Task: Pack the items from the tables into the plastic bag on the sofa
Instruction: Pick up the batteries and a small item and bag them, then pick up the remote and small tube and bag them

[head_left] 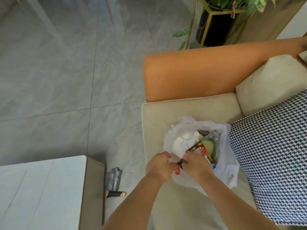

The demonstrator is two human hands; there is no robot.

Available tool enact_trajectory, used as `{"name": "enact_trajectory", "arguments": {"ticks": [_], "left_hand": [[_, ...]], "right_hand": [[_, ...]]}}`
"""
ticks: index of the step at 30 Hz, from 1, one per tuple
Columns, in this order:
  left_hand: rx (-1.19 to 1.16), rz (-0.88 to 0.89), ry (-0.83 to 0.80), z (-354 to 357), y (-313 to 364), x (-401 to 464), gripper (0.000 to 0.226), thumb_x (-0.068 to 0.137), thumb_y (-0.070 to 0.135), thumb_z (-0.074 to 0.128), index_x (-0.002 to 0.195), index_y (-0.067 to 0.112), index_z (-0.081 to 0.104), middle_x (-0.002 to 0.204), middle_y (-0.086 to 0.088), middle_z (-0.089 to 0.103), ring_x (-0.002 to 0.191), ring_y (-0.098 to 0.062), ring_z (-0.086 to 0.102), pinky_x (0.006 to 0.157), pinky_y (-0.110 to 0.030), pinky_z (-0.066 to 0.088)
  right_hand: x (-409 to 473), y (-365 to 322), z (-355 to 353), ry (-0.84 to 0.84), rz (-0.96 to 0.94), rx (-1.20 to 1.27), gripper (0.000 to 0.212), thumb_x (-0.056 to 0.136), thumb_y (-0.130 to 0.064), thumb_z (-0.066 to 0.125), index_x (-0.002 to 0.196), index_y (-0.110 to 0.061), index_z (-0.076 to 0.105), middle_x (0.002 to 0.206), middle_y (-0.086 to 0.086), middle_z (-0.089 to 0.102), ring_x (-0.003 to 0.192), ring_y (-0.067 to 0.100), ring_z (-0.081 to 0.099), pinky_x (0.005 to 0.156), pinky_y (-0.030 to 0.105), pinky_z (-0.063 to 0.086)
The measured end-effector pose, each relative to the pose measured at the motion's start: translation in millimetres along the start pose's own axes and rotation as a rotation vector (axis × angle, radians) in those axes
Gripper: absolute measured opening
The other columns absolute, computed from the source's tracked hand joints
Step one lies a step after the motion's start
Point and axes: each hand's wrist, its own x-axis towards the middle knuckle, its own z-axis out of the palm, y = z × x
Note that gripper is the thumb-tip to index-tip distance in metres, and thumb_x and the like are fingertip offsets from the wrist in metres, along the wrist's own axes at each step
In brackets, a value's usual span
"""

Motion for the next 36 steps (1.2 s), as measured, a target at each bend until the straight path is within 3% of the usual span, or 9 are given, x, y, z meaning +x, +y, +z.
{"name": "enact_trajectory", "arguments": {"ticks": [5, 9, 11, 15, 22, 25, 26, 28, 36], "left_hand": [[0.021, -0.126, 0.04, -26, -75, -26, 0.033, 0.089, 0.035, 0.054, 0.12, 0.026, 0.06, 0.121, 0.002, 0.065, 0.115, -0.017, 0.058, 0.098, -0.028, 0.047], [0.013, -0.208, 0.075, -49, -149, -54, 0.032, 0.09, 0.037, 0.052, 0.119, 0.026, 0.061, 0.122, 0.004, 0.065, 0.122, -0.015, 0.052, 0.103, -0.024, 0.04], [-0.033, -0.266, 0.068, -62, -187, -71, 0.031, 0.09, 0.037, 0.052, 0.118, 0.026, 0.061, 0.122, 0.006, 0.065, 0.118, -0.015, 0.057, 0.099, -0.025, 0.045], [-0.084, -0.363, 0.124, -87, -259, -109, 0.026, 0.089, 0.032, 0.05, 0.106, 0.023, 0.066, 0.114, 0.002, 0.067, 0.108, -0.02, 0.061, 0.091, -0.027, 0.05], [-0.165, -0.524, 0.146, -112, -389, -174, 0.037, 0.091, 0.047, 0.048, 0.119, 0.027, 0.059, 0.123, 0.006, 0.062, 0.113, -0.016, 0.059, 0.096, -0.029, 0.048], [-0.235, -0.596, 0.183, -116, -439, -201, 0.039, 0.091, 0.048, 0.046, 0.121, 0.027, 0.059, 0.125, 0.005, 0.061, 0.114, -0.015, 0.058, 0.097, -0.03, 0.048], [-0.257, -0.618, 0.197, -117, -455, -211, 0.039, 0.092, 0.048, 0.045, 0.122, 0.027, 0.058, 0.125, 0.005, 0.061, 0.115, -0.015, 0.058, 0.097, -0.029, 0.047], [-0.298, -0.662, 0.221, -118, -486, -228, 0.04, 0.092, 0.049, 0.045, 0.122, 0.027, 0.058, 0.125, 0.005, 0.061, 0.115, -0.014, 0.057, 0.097, -0.029, 0.047], [-0.442, -0.834, 0.328, -120, -577, -271, 0.04, 0.092, 0.051, 0.044, 0.12, 0.028, 0.06, 0.122, 0.007, 0.063, 0.112, -0.014, 0.059, 0.093, -0.03, 0.05]], "right_hand": [[-21, -60, 45, -0.084, -0.19, -0.077, 0.028, 0.094, -0.027, 0.045, 0.118, -0.016, 0.055, 0.124, 0.003, 0.058, 0.12, 0.02, 0.051, 0.094, 0.03, 0.042], [-40, -118, 84, -0.146, -0.241, -0.14, 0.012, 0.087, -0.024, 0.049, 0.096, -0.018, 0.055, 0.109, 0.006, 0.064, 0.104, 0.024, 0.06, 0.082, 0.03, 0.045], [-49, -149, 105, -0.154, -0.266, -0.165, 0.008, 0.085, -0.025, 0.051, 0.092, -0.024, 0.053, 0.11, 0.005, 0.065, 0.104, 0.024, 0.061, 0.082, 0.029, 0.046], [-70, -210, 155, -0.205, -0.271, -0.144, 0.03, 0.084, -0.026, 0.053, 0.114, -0.022, 0.06, 0.117, 0.001, 0.064, 0.112, 0.022, 0.06, 0.093, 0.029, 0.048], [-123, -311, 241, -0.315, -0.4, -0.241, 0.031, 0.092, -0.032, 0.047, 0.121, -0.023, 0.056, 0.122, -0.002, 0.061, 0.114, 0.02, 0.058, 0.086, 0.028, 0.045], [-144, -347, 280, -0.393, -0.462, -0.298, 0.022, 0.093, -0.031, 0.045, 0.109, -0.018, 0.054, 0.109, 0.001, 0.06, 0.1, 0.019, 0.058, 0.08, 0.029, 0.047], [-151, -358, 291, -0.414, -0.483, -0.326, 0.018, 0.094, -0.03, 0.045, 0.105, -0.018, 0.053, 0.107, 0.002, 0.059, 0.098, 0.019, 0.057, 0.077, 0.028, 0.046], [-166, -381, 313, -0.455, -0.516, -0.372, 0.026, 0.094, -0.03, 0.045, 0.115, -0.016, 0.053, 0.114, 0.002, 0.059, 0.106, 0.019, 0.056, 0.073, 0.025, 0.037], [-205, -462, 383, -0.514, -0.684, -0.489, 0.035, 0.095, -0.033, 0.046, 0.127, -0.018, 0.051, 0.125, -0.001, 0.059, 0.115, 0.017, 0.057, 0.09, 0.028, 0.046]]}}
